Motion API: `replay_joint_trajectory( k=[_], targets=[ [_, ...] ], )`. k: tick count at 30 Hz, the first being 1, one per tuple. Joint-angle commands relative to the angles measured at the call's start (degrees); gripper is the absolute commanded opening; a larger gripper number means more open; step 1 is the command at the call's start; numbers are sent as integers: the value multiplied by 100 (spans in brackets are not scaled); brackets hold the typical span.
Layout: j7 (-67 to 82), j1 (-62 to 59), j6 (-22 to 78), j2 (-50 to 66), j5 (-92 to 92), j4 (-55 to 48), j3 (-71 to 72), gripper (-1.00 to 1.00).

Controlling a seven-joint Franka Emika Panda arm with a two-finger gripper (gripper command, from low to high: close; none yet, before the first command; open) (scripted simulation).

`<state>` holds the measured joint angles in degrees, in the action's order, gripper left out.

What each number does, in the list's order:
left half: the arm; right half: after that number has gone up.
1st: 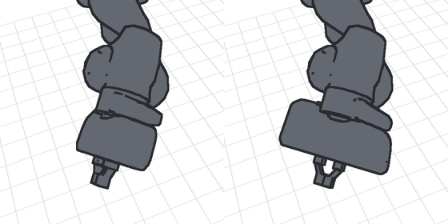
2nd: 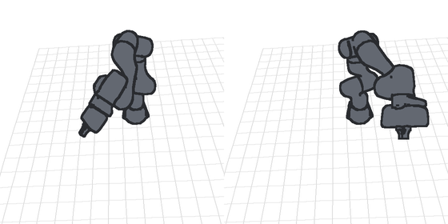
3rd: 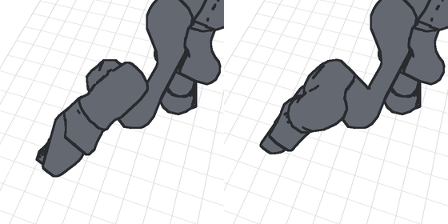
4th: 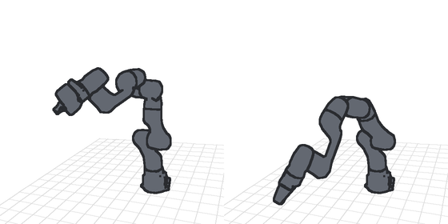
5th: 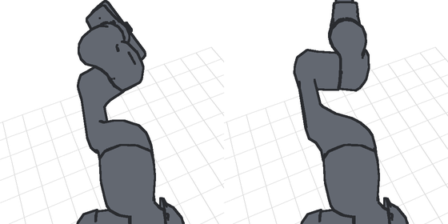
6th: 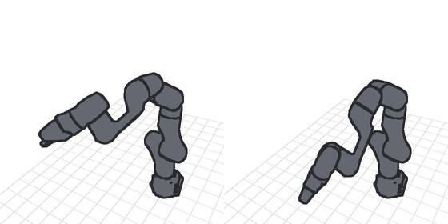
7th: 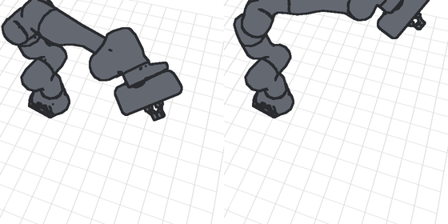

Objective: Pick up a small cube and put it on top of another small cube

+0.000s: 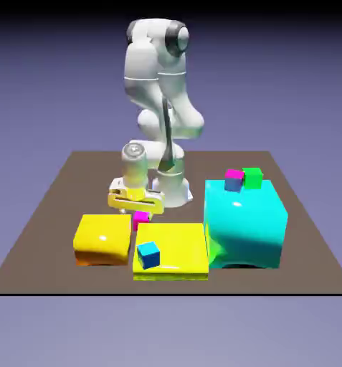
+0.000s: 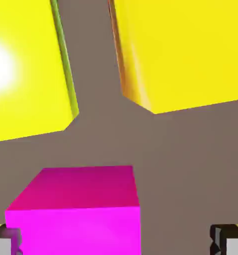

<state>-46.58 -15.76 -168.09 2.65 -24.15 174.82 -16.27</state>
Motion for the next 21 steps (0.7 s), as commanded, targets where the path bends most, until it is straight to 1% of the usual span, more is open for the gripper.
replay_joint_trajectory(
  k=[1, 4, 5, 6, 7, 21],
  targets=[
    [65, -173, -109, 118, 102, 3, 208, 0],
    [258, -688, -435, 470, 406, 12, 830, 0],
    [260, -692, -438, 474, 409, 13, 835, 0],
    [260, -692, -438, 474, 409, 13, 835, -100],
    [260, -692, -438, 474, 409, 13, 835, -100],
    [-644, 1710, 1085, -1173, -1012, -31, -2069, -100]
  ],
)
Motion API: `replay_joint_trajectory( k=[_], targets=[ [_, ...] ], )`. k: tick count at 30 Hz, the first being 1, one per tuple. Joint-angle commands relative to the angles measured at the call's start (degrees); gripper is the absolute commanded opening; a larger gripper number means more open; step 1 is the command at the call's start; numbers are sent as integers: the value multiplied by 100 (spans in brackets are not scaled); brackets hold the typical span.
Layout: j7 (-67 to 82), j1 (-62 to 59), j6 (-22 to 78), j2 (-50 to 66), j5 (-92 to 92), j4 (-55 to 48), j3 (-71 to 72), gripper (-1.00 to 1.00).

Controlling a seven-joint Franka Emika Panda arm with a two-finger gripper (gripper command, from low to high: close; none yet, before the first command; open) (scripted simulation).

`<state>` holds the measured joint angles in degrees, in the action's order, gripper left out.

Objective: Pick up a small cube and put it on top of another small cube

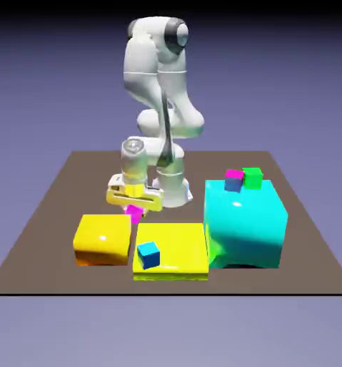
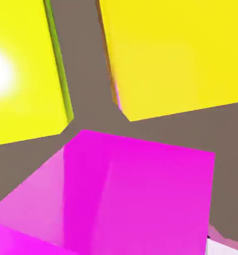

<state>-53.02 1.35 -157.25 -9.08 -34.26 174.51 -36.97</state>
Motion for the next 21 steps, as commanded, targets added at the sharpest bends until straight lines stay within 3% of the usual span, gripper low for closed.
replay_joint_trajectory(
  k=[1, 13, 21],
  targets=[
    [-64, 171, 110, -118, -102, -3, -207, -100],
    [-840, 2230, 1416, -1529, -1320, -41, -2697, -100],
    [1004, 2647, 2327, -1745, -328, -772, -1046, -100]
  ],
)
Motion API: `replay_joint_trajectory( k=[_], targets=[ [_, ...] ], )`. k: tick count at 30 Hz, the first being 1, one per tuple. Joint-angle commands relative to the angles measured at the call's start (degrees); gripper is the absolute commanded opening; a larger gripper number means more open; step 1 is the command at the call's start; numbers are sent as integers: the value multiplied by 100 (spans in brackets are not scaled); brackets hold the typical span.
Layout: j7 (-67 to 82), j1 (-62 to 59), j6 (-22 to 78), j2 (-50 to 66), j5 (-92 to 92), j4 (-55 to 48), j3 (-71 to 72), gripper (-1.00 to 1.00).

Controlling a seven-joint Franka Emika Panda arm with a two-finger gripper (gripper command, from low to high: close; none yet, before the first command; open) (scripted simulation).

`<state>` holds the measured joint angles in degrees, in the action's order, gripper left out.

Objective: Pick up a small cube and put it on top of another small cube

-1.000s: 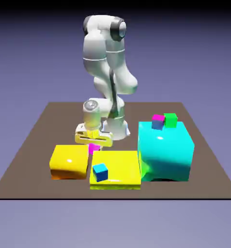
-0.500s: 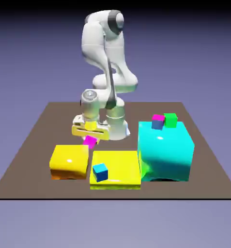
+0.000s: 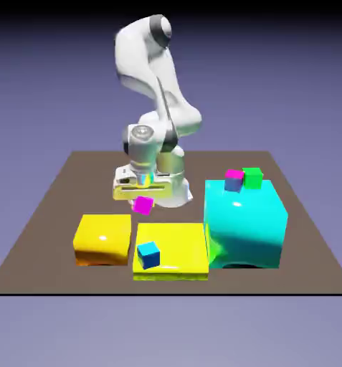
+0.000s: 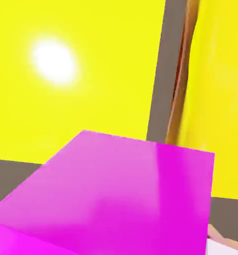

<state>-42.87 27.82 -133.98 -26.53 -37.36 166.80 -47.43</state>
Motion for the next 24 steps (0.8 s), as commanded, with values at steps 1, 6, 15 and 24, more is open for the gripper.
replay_joint_trajectory(
  k=[1, 6, 15, 24],
  targets=[
    [219, 52, 114, -27, 106, -92, 208, -100],
    [1376, 310, 684, -160, 730, -550, 1246, -100],
    [3459, 776, 1709, -399, 1852, -1375, 3115, -100],
    [5466, 1226, 2697, -630, 2934, -2171, 4916, -100]
  ],
)
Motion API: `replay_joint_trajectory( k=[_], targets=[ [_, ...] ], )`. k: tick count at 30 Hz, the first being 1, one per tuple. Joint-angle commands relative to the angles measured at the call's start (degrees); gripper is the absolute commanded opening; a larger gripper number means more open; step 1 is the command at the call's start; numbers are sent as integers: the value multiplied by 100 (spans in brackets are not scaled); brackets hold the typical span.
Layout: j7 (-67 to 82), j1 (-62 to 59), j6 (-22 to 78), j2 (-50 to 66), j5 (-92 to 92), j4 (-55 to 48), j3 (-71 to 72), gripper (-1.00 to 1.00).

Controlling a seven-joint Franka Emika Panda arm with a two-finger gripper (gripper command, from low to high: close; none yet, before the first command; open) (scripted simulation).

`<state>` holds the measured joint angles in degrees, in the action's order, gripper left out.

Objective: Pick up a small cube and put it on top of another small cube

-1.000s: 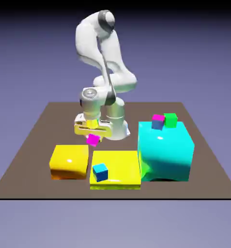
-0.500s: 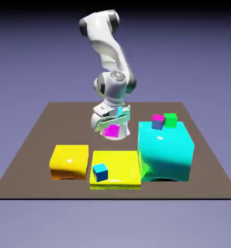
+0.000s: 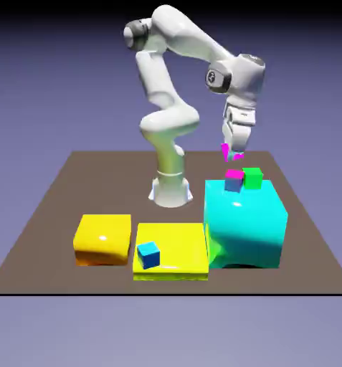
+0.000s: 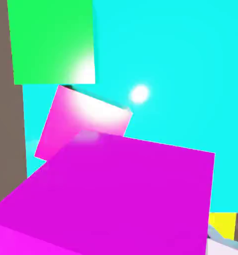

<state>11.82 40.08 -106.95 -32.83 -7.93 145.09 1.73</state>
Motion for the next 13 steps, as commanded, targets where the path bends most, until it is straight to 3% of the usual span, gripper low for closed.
replay_joint_trajectory(
  k=[1, 6, 7, 13],
  targets=[
    [-2, 0, -5, 0, -9, 0, 0, -100],
    [-85, -74, -1133, 305, -139, 820, -69, -100],
    [-85, -74, -1133, 305, -139, 820, -69, 100],
    [-2, 0, -6, 0, -9, 0, 0, 100]
  ],
)
